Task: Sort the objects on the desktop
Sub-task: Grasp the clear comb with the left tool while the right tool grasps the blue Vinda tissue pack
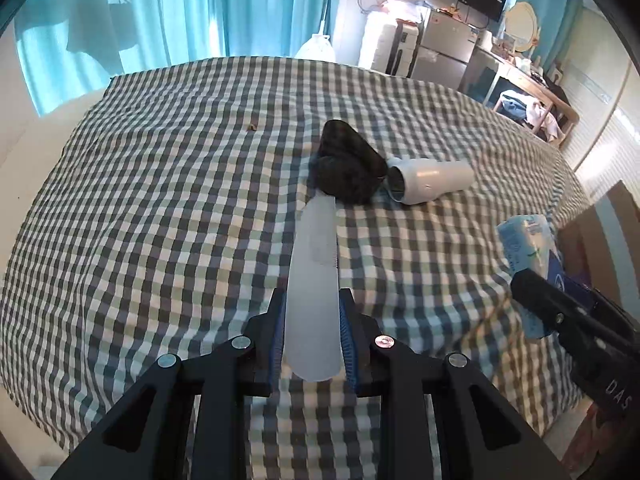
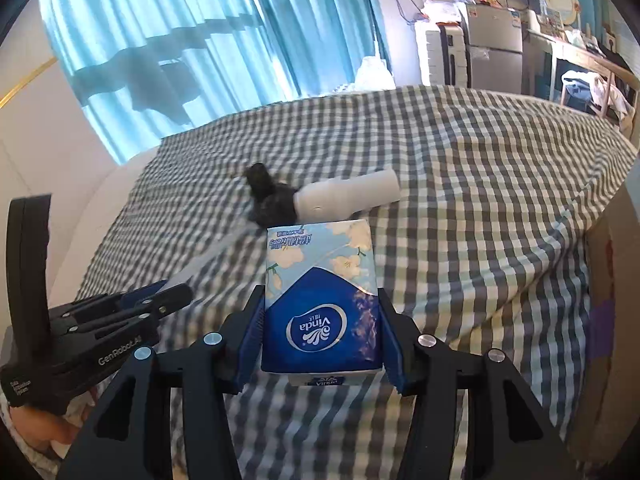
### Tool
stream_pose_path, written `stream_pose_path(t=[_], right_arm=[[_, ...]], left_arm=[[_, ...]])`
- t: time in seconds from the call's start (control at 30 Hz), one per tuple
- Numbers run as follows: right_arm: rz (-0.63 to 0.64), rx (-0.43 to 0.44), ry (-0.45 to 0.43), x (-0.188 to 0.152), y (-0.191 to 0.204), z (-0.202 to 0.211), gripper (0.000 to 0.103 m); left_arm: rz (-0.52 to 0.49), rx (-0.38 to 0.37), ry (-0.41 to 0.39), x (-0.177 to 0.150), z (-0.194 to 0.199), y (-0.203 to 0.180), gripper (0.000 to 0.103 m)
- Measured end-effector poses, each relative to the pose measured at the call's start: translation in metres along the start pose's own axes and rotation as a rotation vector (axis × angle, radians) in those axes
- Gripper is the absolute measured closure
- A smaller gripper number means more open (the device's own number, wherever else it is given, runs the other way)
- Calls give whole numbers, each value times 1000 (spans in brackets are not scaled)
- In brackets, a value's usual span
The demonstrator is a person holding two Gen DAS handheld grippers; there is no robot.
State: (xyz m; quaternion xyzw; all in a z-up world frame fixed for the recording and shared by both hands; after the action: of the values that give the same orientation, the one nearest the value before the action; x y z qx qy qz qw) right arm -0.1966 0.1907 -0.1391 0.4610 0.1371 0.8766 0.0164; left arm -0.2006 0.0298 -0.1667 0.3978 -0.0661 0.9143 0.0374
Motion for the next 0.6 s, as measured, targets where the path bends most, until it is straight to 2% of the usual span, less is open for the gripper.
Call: stream_pose_path(t=[0.07, 0.2, 0.3, 0.4, 0.43, 0.5, 0.6], right_arm=[[8, 5, 5, -2, 5, 8, 52], [3, 5, 8, -7, 10, 15, 52], [-12, 1, 15, -10, 5, 21, 52], [-33, -1, 14, -10, -1, 23, 51], [-39, -1, 14, -10, -2, 22, 51], [-53, -1, 19, -10, -5, 18, 51], [-56, 1, 40, -14, -7, 11, 51]], left_arm=[[0, -5, 10, -4, 6, -2, 78], [8, -44, 123, -31, -5, -8, 78], [48, -56, 189, -51, -17, -7, 74], [64, -29, 182, -50, -23, -3, 73], [64, -31, 182, -48, -26, -2, 71], [72, -42, 190, -46, -34, -2, 56], [62, -31, 200, -43, -44, -6, 49]])
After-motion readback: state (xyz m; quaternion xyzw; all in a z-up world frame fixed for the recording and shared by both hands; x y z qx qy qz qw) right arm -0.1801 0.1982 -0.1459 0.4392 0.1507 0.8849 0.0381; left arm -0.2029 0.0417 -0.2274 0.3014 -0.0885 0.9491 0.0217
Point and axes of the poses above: each gripper's, at about its wrist camera, not at the fingertips, and z roughly against the way its jaws point, y to its left, x to its top, the point moved 5 cm from there along -z, roughly the way its jaws point, and after that the axes turned 15 degrees about -y, right-handed, at the moved point
